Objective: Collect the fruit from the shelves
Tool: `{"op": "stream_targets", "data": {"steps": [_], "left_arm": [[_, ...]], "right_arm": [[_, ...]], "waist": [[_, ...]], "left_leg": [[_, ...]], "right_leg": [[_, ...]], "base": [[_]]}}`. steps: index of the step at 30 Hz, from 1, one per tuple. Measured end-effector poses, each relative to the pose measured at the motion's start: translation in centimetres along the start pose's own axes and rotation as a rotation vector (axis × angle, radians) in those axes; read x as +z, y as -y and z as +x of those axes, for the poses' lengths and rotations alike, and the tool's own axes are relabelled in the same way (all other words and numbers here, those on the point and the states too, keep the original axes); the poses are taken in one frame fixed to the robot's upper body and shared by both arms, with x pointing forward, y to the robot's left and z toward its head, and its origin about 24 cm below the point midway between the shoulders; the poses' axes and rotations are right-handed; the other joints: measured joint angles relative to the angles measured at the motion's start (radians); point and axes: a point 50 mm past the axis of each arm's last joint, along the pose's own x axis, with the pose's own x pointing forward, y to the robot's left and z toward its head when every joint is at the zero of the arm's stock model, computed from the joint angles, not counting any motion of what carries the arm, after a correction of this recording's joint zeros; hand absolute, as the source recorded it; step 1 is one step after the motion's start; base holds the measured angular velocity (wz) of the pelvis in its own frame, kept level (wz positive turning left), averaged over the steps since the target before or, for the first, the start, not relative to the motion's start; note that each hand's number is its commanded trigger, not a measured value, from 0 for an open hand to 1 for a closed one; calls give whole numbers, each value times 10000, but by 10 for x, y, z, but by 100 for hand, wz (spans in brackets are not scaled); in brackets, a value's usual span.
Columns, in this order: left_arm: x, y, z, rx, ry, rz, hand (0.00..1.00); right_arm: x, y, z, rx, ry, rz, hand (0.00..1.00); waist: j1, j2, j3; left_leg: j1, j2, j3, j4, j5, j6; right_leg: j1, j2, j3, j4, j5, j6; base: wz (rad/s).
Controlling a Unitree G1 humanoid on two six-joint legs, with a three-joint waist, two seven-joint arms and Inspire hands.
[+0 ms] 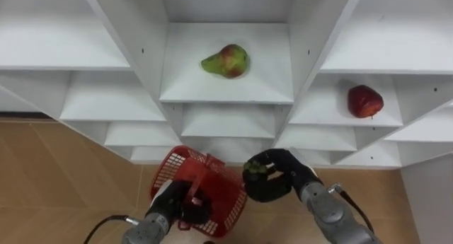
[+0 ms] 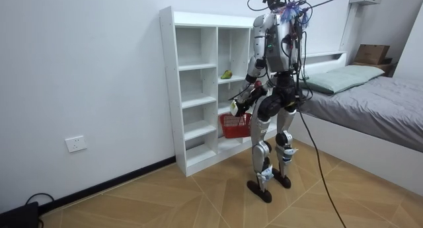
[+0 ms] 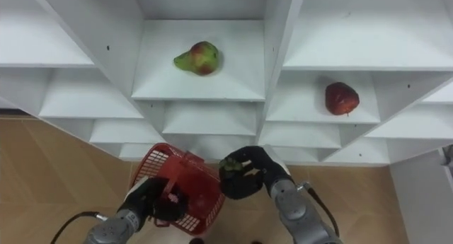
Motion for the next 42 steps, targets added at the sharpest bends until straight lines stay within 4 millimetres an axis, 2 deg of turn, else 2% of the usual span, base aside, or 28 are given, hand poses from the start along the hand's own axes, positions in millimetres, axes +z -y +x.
{"op": "stream_targets", "data": {"steps": [8, 21, 29, 37, 38, 39, 40, 41, 42], "left_arm": [[-2, 7, 1, -220, -174, -211, 100], [1, 12, 3, -384, -118, -103, 100], [1, 14, 3, -490, -107, -130, 100], [1, 21, 3, -797, -103, -231, 100], [1, 22, 3, -821, -104, -230, 100], [1, 22, 3, -831, -104, -233, 100], [1, 23, 3, -847, -103, -236, 100], [1, 23, 3, -859, -102, -227, 100], [1, 24, 3, -895, -105, -192, 100]], "right_arm": [[-7, -13, -1, 666, -333, -336, 100], [-1, -27, 1, 1245, -156, -315, 100], [1, -31, 1, 1397, -87, -261, 100], [1, -32, 1, 1408, -99, -259, 100], [1, -32, 1, 1402, -110, -262, 61], [1, -31, 1, 1401, -112, -263, 36], [1, -32, 1, 1399, -112, -263, 32], [1, -32, 1, 1400, -113, -264, 12], [1, -32, 1, 1400, -115, -264, 2]], "waist": [[-26, -110, 68], [-34, -106, 65], [-30, -62, 29], [-10, 86, -64], [-14, 111, -80], [-15, 123, -87], [-15, 140, -97], [-17, 148, -103], [-15, 170, -110]], "left_leg": [[-82, -89, 1, 20, 36, 29], [-286, -106, -21, 146, 35, 31], [-529, -106, -67, 371, 35, 32], [-577, -119, -175, 387, 49, 42], [-578, -119, -181, 383, 50, 41], [-578, -119, -183, 382, 50, 41], [-578, -119, -180, 383, 51, 40], [-578, -119, -182, 386, 51, 39], [-577, -119, -182, 382, 51, 39]], "right_leg": [[-50, -33, -15, 23, -1, 2], [-244, -48, -24, 160, -1, 1], [-426, -63, -46, 329, 0, -4], [-432, -78, -101, 349, 6, -13], [-430, -79, -109, 349, 6, -13], [-428, -79, -111, 349, 6, -13], [-425, -79, -115, 348, 6, -13], [-425, -79, -117, 348, 6, -13], [-425, -79, -118, 348, 6, -13]], "base": [[0], [0], [1], [2], [0], [0], [0], [0], [0]]}}
